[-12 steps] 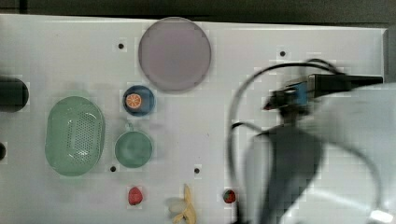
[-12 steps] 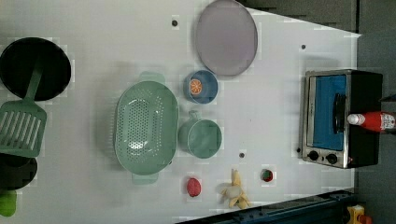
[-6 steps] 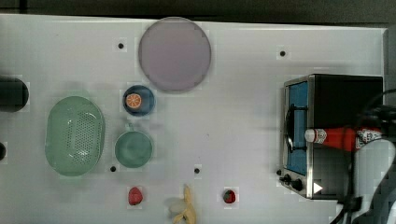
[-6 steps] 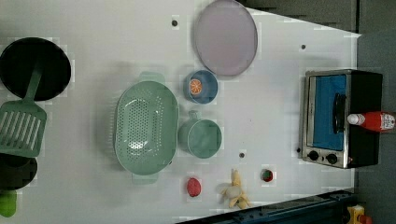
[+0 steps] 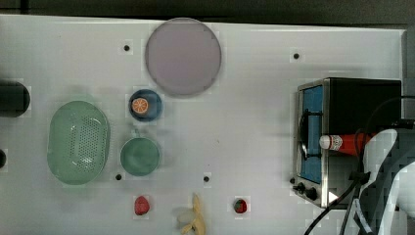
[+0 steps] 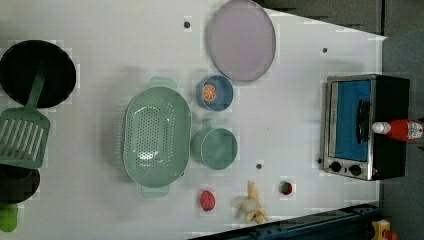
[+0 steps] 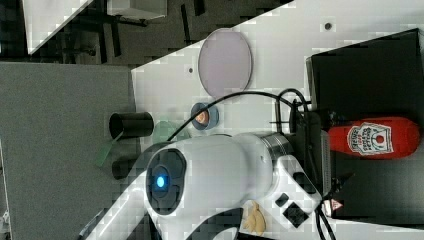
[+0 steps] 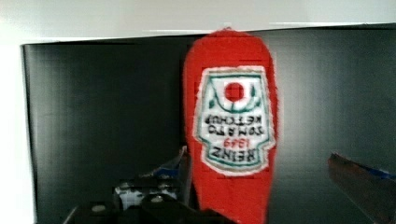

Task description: Pick Ketchup from oven and place it on table.

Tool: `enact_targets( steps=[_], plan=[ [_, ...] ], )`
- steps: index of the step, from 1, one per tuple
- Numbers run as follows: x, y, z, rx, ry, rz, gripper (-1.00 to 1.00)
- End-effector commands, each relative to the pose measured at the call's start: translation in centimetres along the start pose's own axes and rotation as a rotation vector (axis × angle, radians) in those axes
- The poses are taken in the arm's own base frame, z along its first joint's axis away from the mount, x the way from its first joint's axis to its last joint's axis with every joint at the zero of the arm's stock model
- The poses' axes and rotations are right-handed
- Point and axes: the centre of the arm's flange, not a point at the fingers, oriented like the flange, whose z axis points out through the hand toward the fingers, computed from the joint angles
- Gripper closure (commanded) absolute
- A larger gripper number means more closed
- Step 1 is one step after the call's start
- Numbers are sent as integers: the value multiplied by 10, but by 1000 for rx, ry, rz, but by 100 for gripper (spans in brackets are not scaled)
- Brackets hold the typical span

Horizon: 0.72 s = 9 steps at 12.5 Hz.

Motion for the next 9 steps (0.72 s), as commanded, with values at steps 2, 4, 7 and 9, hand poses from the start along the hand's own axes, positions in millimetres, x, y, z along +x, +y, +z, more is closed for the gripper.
enact_targets(
  steps=[2, 4, 7, 9],
  plan=[
    [12, -8, 12, 47, -16, -47, -100],
    [9, -11, 40, 25, -48, -32, -100],
    [10, -11, 56, 19, -62, -8, -100],
    [11, -10, 57, 17, -61, -5, -74]
  ],
)
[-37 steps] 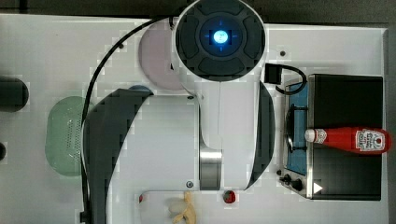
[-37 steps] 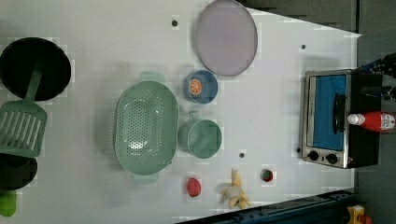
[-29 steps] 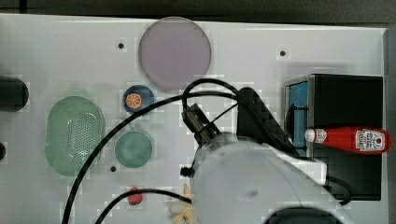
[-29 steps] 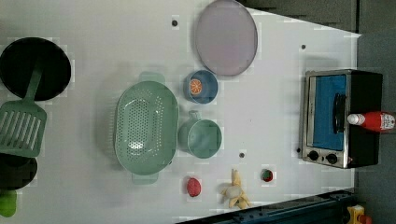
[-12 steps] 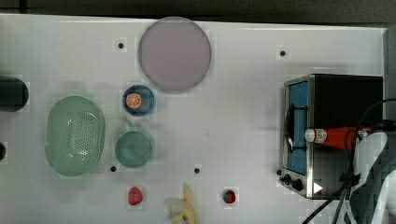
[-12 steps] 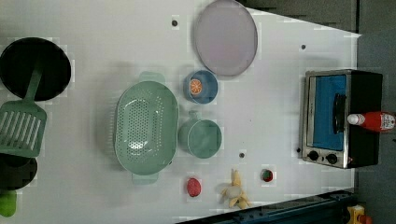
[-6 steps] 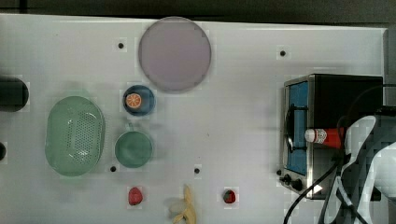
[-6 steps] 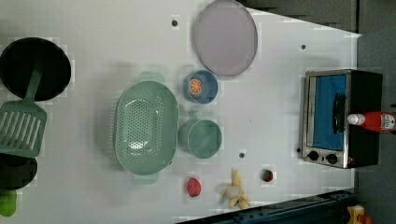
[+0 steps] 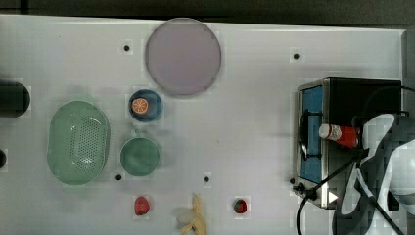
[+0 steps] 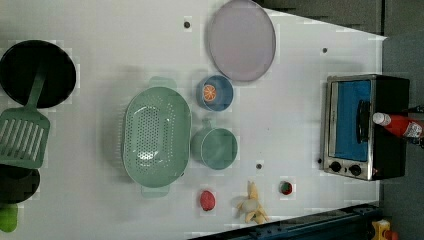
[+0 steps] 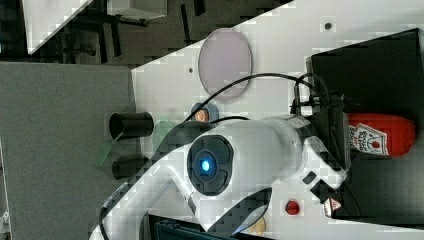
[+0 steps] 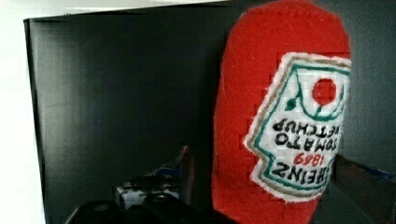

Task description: Pick Ketchup from oven and place it on table.

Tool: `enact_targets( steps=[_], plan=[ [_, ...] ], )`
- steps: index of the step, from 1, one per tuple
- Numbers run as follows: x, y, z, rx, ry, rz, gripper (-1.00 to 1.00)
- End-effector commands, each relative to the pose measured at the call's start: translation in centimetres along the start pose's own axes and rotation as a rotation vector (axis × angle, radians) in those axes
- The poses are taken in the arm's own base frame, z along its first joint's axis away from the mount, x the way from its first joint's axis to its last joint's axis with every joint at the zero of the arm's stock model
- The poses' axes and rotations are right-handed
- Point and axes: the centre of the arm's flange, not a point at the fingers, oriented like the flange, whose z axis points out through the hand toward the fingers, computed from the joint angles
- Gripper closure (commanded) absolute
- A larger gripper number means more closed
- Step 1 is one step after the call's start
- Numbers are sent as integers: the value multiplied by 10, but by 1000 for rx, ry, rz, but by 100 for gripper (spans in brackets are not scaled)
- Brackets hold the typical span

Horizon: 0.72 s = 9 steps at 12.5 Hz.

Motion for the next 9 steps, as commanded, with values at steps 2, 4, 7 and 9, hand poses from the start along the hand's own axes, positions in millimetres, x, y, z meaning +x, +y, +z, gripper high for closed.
enact_targets(
  steps=[2, 4, 7, 9],
  plan=[
    [9, 1, -1, -15, 24, -40, -26],
    [-2, -17, -48, 44, 28, -74, -26],
    [-49, -24, -144, 27, -99, -168, -26],
    [-109, -35, -170, 2, -158, -282, -26]
  ],
)
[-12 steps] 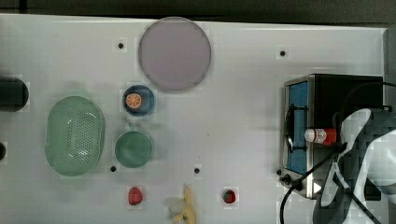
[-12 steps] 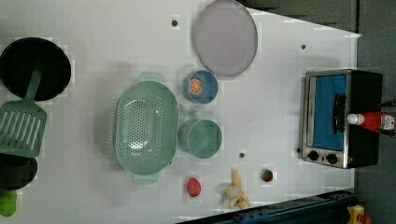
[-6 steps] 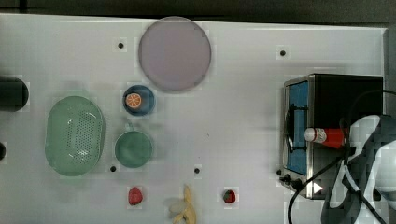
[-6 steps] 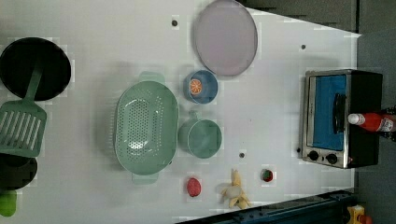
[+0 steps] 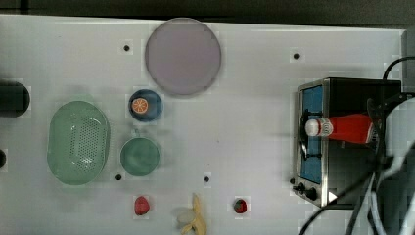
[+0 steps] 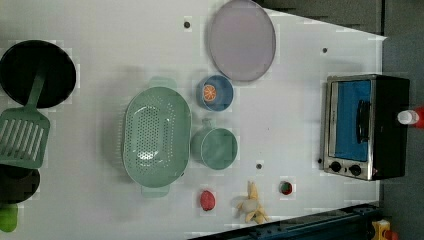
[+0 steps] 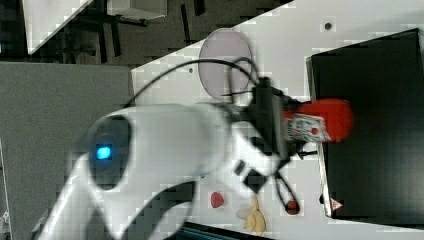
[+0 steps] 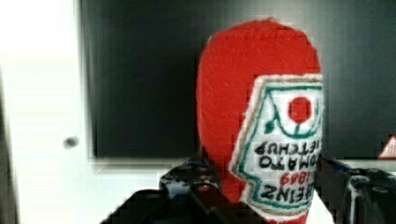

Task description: Pick Ketchup from oven and place it on table.

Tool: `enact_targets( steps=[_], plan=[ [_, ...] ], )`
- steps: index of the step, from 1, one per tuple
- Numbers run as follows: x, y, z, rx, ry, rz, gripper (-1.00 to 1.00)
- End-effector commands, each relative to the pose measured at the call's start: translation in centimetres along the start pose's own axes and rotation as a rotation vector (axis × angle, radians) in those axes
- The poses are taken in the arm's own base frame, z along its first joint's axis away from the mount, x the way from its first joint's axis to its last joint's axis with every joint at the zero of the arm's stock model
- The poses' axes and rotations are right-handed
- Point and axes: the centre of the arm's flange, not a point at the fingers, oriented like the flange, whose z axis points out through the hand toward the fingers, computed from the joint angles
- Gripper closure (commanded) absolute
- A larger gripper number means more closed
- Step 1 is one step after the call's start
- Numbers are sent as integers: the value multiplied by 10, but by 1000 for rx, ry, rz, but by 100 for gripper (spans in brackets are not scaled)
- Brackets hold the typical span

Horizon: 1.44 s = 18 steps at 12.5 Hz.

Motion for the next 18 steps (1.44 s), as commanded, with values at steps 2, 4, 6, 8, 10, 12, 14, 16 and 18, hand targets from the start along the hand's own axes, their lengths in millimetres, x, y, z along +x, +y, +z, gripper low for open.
enact_targets(
  steps=[2, 4, 6, 8, 10, 12, 14, 16, 18],
  plan=[
    [-134, -56, -25, -4, -45, -285, -26],
    [-216, -87, -2, -37, -68, -435, -26],
    [-258, -98, 25, -72, -61, -514, -26],
    [-284, -101, 64, -127, 23, -603, -26],
    [-294, -94, 111, -136, 64, -648, -26],
    [-291, -68, 185, -141, 62, -652, -26],
    [-294, -54, 232, -119, 77, -664, -26],
    [-299, -45, 270, -128, 66, -662, -26],
    [-306, -42, 302, -145, 33, -637, -26]
  ],
)
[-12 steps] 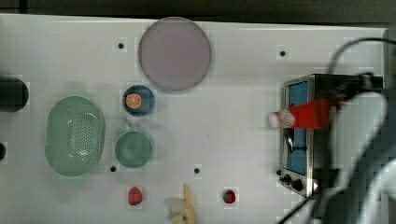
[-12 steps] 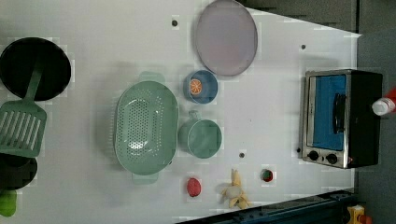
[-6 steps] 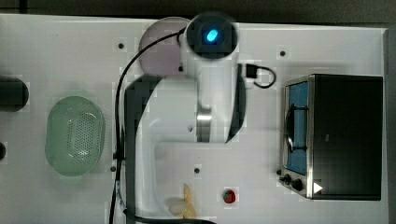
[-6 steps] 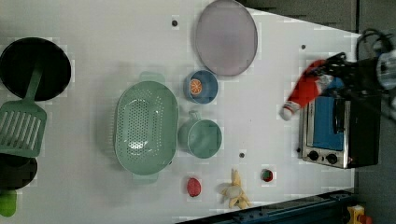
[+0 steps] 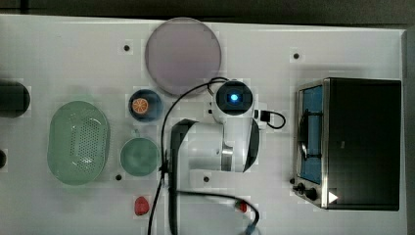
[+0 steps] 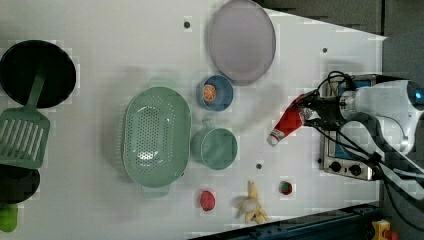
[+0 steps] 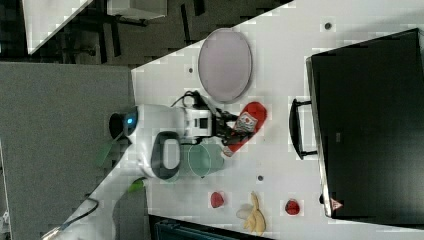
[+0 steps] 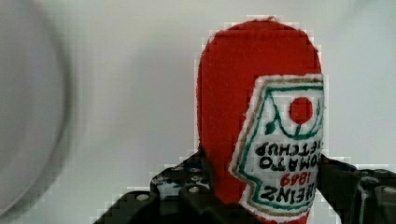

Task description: Pick Ketchup from oven and place it on table.

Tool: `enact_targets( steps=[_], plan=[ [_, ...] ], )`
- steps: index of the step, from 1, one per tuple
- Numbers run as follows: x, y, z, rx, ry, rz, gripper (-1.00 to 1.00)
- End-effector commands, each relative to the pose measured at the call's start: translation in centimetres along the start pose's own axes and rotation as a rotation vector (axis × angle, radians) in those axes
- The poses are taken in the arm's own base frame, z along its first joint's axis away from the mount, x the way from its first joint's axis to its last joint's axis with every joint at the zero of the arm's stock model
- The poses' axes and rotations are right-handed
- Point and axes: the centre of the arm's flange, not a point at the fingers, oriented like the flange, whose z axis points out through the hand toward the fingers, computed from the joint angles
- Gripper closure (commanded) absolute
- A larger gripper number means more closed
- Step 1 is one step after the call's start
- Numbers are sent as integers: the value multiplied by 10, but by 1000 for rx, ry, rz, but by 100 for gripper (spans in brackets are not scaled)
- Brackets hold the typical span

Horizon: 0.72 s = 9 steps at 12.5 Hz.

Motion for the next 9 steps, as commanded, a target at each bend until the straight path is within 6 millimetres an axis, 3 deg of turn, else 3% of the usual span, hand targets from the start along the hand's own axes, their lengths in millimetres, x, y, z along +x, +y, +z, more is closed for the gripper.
enact_targets(
  steps=[1, 2, 5, 6, 7, 8, 9],
  plan=[
    [-14, -20, 18, 55, -18, 17, -26],
    [-14, -24, 24, 65, -5, 14, -27],
    [-17, -23, 31, 79, 12, 12, -96],
    [-14, -24, 24, 98, 27, 14, -100],
    [-11, -26, 10, 119, 41, 16, -100],
    [-2, -31, -41, 200, 94, 39, -100],
    [1, -33, -80, 259, 129, 54, -100]
  ],
)
